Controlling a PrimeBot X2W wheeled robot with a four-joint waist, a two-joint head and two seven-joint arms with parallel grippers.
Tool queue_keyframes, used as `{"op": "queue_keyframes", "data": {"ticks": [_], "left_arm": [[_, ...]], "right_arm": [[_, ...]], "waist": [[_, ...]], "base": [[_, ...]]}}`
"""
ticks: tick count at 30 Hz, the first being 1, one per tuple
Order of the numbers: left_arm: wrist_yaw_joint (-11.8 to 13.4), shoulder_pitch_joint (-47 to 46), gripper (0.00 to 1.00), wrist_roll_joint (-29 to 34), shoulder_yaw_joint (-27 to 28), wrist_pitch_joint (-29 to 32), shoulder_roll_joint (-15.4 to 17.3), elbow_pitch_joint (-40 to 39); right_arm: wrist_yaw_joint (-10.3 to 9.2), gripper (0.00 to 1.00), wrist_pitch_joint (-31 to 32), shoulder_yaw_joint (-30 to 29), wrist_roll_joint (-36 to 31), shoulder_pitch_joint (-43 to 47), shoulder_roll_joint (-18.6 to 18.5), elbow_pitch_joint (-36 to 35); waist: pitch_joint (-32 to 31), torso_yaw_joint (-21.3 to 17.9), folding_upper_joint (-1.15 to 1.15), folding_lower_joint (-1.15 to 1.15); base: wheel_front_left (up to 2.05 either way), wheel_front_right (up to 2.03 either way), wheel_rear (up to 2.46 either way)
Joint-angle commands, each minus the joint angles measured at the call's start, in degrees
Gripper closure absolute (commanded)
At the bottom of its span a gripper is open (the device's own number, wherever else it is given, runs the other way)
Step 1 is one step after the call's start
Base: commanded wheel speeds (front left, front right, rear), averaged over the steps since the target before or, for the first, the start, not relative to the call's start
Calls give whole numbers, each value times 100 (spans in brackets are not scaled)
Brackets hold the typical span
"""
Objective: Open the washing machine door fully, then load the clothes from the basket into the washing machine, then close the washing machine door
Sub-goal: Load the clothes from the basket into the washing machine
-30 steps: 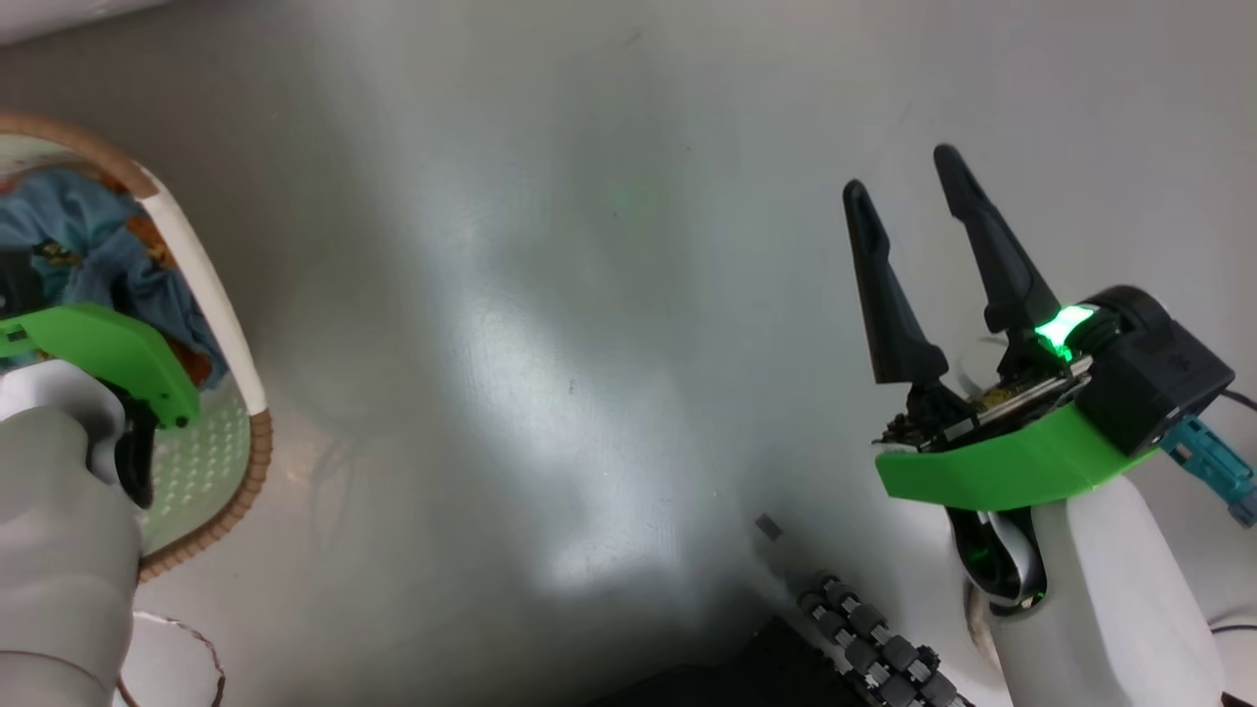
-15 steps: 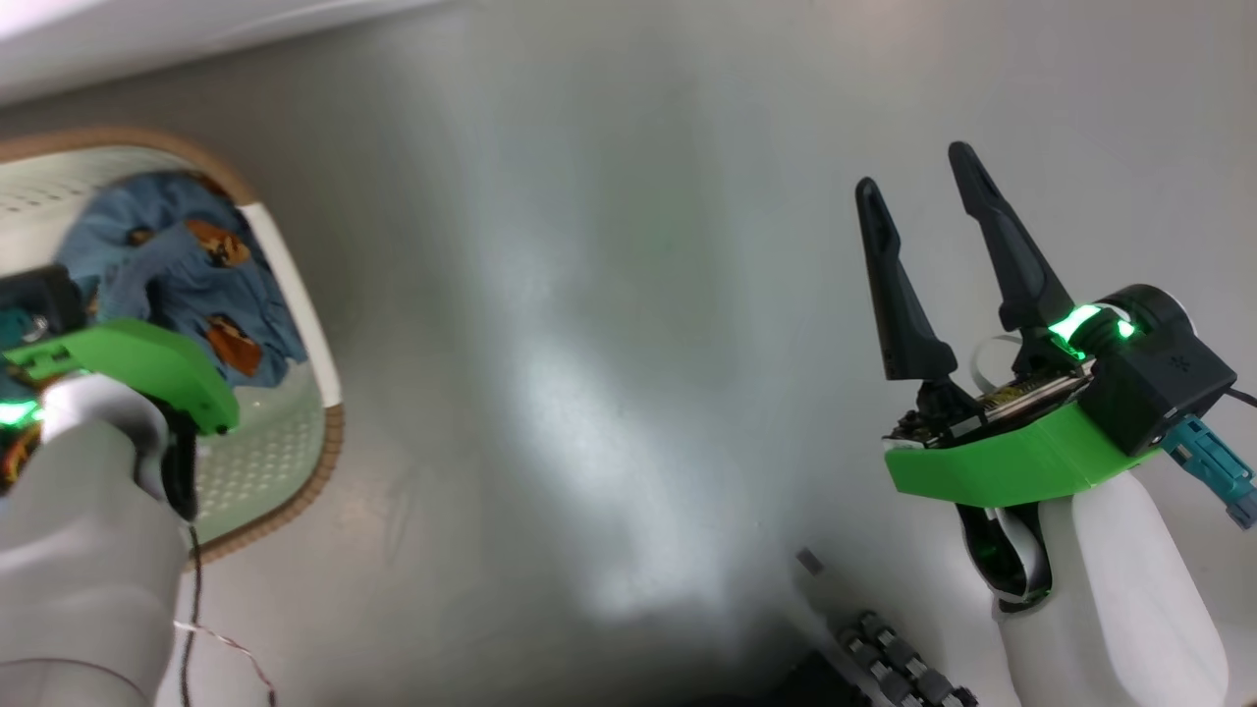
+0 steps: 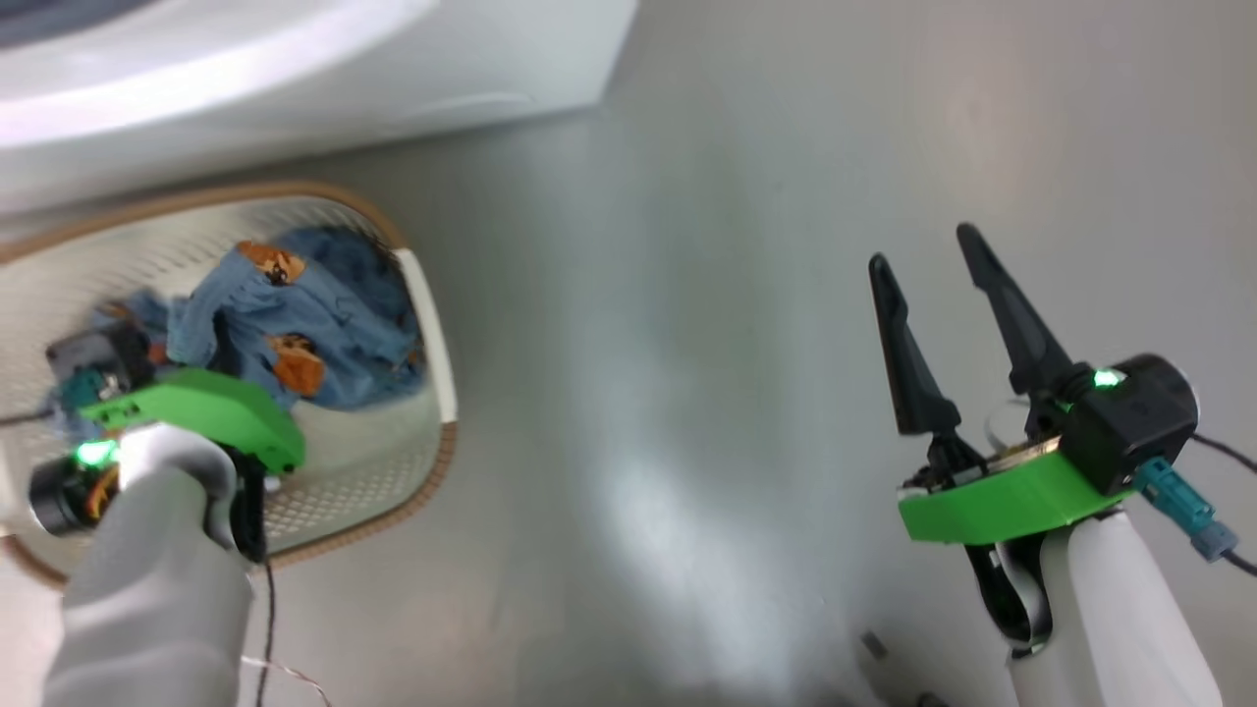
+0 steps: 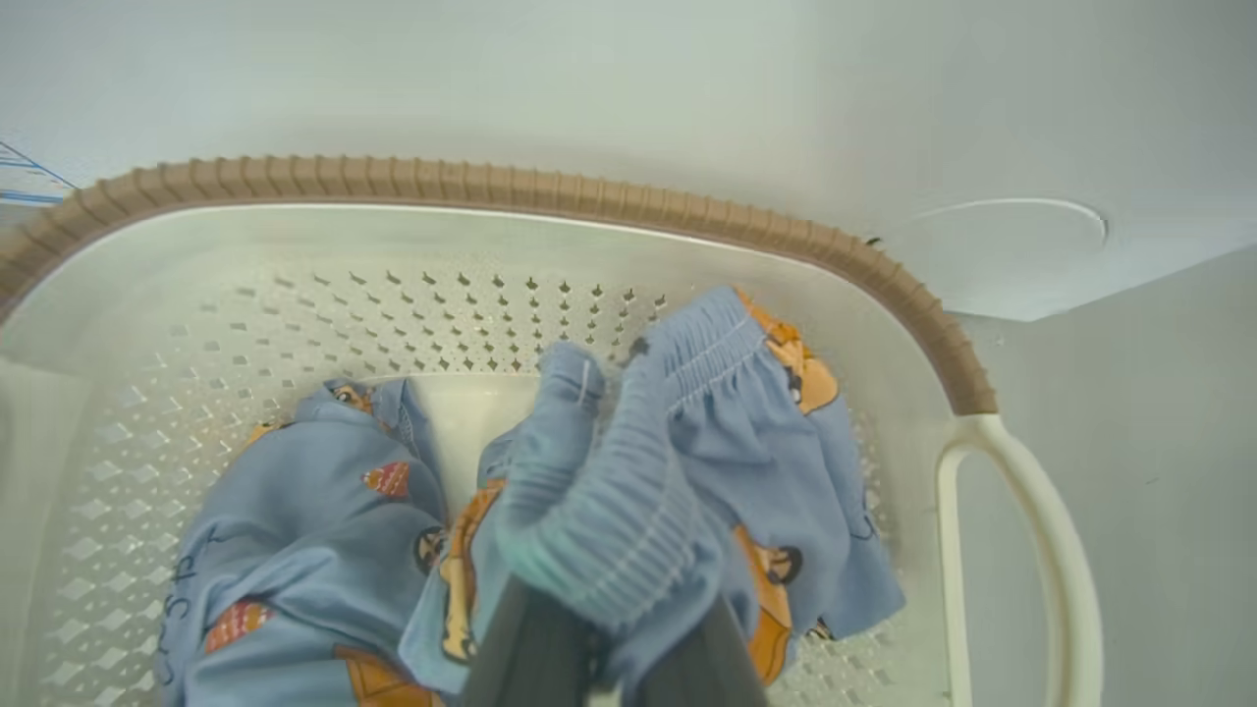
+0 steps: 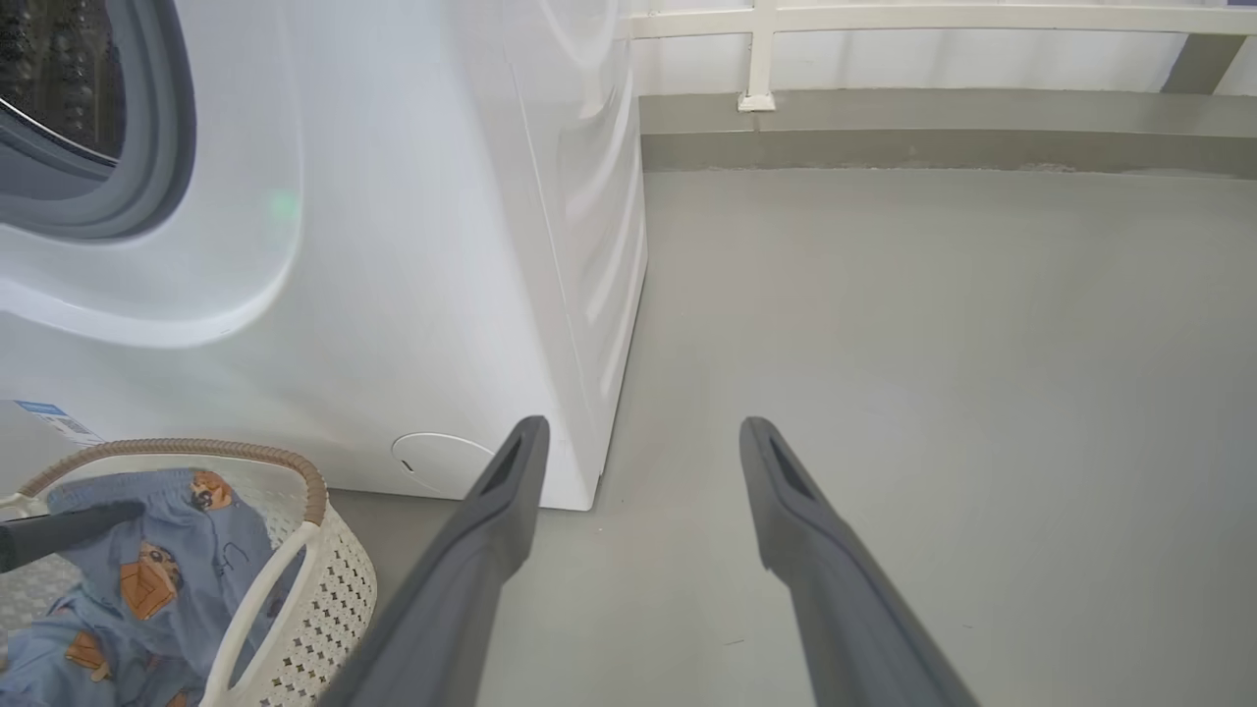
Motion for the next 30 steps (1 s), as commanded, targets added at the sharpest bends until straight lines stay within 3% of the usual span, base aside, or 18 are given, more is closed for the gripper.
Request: {"op": "queue_keyframes", "data": {"ticks": [1, 21, 30], "left_arm": [[50, 368, 100, -14, 184, -66, 150, -183], [121, 2908, 100, 1259, 983, -68, -54, -4031], [143, 3978, 100, 1605, 930, -69, -14, -5125]], "right_arm": [[35, 0, -26, 95, -47, 281, 7, -79], [35, 0, 137, 24, -153, 1168, 7, 211], [35, 0, 298, -30, -62, 1538, 7, 124]], "waist": [[-566, 420, 0, 0], [-2610, 951, 0, 0], [-3282, 948, 0, 0]], "base": [[0, 0, 0], [0, 0, 0], [0, 0, 0]]}}
